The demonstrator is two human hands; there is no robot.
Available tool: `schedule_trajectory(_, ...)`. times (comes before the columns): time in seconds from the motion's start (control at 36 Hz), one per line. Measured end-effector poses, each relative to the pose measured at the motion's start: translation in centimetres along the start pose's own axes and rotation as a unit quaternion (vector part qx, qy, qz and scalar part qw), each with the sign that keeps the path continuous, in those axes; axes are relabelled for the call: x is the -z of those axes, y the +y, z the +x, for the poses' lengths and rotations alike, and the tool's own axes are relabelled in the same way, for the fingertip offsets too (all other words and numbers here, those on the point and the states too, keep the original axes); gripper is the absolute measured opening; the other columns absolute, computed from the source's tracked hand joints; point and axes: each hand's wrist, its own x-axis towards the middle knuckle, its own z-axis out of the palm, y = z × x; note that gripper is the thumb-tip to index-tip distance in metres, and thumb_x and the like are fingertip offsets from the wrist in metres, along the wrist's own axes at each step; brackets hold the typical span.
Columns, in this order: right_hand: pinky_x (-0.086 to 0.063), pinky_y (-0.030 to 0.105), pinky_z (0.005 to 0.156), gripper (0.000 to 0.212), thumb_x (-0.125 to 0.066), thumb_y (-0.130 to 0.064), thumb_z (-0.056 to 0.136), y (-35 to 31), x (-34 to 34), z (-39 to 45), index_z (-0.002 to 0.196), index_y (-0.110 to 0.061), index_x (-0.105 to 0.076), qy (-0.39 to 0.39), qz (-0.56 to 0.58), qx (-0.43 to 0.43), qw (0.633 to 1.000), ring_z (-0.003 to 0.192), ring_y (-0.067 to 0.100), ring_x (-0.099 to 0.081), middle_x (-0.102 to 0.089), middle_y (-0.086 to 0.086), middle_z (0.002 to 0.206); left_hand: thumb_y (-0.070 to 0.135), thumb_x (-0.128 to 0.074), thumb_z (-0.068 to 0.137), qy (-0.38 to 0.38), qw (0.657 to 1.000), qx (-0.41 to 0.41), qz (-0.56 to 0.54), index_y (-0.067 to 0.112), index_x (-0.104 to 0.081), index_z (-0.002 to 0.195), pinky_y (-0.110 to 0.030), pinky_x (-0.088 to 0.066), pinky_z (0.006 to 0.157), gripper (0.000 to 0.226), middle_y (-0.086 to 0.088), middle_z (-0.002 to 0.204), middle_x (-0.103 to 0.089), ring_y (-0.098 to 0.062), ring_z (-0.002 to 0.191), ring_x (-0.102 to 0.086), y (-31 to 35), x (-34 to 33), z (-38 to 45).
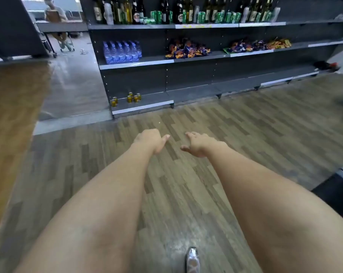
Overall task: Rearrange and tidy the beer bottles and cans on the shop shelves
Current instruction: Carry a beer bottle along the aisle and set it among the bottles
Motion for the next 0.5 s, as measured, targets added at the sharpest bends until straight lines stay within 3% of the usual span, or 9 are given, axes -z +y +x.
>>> schedule_trajectory(0.36,-0.023,0.046,0.116,0.070,-0.036,-0.054,0.098,4.6,5.8,14.6,0.153,-0.019,-0.014,-0.002,-0.013,0.032,0.999,0.144,0.032,-0.020,-0.016,0.005,0.160,0.050,-0.031,0.100,0.004,0.999,0.030,0.013,0.008,-0.043,0.140,-0.042,-0.037,0.104,0.059,-0.015,0.142,-0.047,-0.033,0.129,-0.045,4.6,2.3,14.2)
schedule_trajectory(0.5,-0.021,0.045,0.114,0.073,-0.038,-0.052,0.099,6.8,8.4,19.6,0.154,-0.017,-0.006,0.005,0.005,0.033,0.999,0.145,0.031,-0.016,-0.016,0.004,0.160,0.052,-0.030,0.100,0.004,0.999,0.039,0.036,0.009,-0.042,0.140,-0.042,-0.039,0.103,0.060,-0.014,0.141,-0.048,-0.032,0.130,-0.045,6.3,2.7,20.1)
